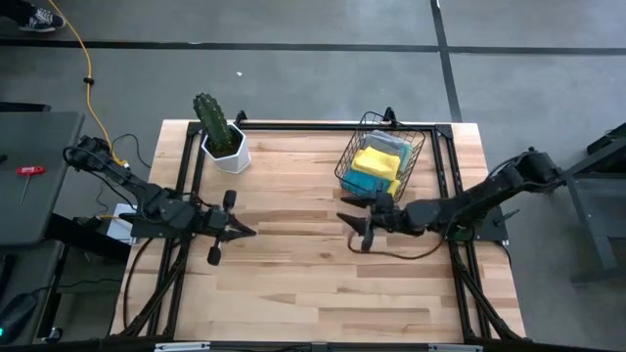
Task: Fold microfiber towels
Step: Return to Home Position
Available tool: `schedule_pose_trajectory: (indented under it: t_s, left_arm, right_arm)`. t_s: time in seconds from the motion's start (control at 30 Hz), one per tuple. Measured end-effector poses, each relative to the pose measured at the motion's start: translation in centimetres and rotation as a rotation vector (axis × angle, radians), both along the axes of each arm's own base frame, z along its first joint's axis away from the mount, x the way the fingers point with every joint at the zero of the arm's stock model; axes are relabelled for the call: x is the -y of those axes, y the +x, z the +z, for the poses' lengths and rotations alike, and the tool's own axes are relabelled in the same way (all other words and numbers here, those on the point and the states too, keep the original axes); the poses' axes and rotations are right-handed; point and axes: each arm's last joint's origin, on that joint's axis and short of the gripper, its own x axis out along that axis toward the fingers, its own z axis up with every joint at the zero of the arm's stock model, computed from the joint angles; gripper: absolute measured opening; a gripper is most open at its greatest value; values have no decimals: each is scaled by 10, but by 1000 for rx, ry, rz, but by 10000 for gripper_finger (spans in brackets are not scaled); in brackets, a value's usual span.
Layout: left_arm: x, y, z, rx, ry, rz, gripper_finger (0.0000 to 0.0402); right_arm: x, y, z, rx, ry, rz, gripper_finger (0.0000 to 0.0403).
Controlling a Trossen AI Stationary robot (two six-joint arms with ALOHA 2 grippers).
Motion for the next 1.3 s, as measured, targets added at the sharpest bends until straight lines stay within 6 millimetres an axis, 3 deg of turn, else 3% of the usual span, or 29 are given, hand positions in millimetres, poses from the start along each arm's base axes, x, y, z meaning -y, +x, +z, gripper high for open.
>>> schedule_pose_trajectory:
  t_s: [0.23, 0.47, 0.6, 0.8, 0.93, 1.17, 1.3]
  left_arm:
    - [-19, -22, 22, 84, 87, 132, 0]
    - [-51, -56, 33, -3, 56, 188, 0]
    - [-60, -72, 34, 44, 20, 189, 0]
    - [-64, -82, 17, 142, -43, 203, 0]
    - [-65, -79, 10, 230, -131, 205, 0]
    - [-63, -61, -25, 245, -149, 148, 0]
    - [-64, -57, -33, 299, -119, 143, 0]
  right_arm:
    - [-2, 4, 6, 74, -171, 21, 147]
    - [-4, 14, -15, -35, -264, 4, 11]
    - [0, 22, -25, -54, -268, -47, 24]
    - [9, 25, -26, -42, -233, -39, 4]
    - [9, 26, -25, -33, -228, -4, 7]
    - [9, 26, -26, -33, -227, 3, 2]
    - [9, 26, -26, -36, -217, 5, 1]
